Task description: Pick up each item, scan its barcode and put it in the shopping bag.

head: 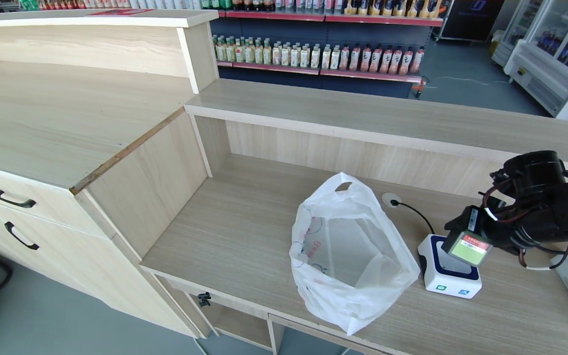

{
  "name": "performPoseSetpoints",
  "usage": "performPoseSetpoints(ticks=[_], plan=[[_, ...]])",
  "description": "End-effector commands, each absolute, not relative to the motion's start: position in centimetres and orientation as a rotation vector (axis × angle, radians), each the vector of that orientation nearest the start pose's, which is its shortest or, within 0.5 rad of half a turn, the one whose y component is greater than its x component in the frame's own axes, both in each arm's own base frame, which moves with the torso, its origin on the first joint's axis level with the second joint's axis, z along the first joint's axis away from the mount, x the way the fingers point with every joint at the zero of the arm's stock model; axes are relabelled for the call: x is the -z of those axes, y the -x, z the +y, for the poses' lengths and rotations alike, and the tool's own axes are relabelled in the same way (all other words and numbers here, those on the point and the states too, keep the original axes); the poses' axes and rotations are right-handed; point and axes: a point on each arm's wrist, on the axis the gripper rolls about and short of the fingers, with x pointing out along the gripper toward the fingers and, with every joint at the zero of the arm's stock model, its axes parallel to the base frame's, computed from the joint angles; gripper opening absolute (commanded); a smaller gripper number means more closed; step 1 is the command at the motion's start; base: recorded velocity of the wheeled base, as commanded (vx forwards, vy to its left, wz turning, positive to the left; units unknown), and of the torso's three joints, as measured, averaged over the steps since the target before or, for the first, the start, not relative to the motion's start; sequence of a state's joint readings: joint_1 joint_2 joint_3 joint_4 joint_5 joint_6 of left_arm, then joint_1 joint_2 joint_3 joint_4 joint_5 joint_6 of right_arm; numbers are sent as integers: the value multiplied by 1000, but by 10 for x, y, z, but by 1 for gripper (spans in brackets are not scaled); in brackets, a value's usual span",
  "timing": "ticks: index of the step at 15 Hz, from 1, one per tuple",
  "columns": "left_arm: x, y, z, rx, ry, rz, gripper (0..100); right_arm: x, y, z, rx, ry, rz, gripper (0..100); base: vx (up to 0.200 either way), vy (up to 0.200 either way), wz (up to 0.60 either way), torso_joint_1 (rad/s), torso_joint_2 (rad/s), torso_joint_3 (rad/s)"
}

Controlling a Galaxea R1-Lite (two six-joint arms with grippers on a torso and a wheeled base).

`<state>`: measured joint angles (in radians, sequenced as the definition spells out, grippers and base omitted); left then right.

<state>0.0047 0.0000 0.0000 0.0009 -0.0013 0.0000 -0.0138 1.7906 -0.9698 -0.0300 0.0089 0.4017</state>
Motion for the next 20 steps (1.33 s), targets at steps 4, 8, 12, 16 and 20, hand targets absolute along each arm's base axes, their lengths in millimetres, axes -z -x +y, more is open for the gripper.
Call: performPoseSetpoints(ticks=[4,8,12,16,20], plan=[[-75,23,0,-2,0,0,100,-128,-321,0,174,-370,796,0,0,0,0,0,0,0],[-75,23,0,-5,0,2,100,-126,-324,5,161,-363,791,0,0,0,0,0,0,0],[-75,23,0,-3,0,2,100,-123,-324,6,160,-360,800,0,0,0,0,0,0,0],[-75,23,0,-5,0,0,100,-116,-327,6,186,-336,811,0,0,0,0,0,0,0],[-75,23,0,-5,0,2,100,-111,-333,6,186,-318,792,0,0,0,0,0,0,0]])
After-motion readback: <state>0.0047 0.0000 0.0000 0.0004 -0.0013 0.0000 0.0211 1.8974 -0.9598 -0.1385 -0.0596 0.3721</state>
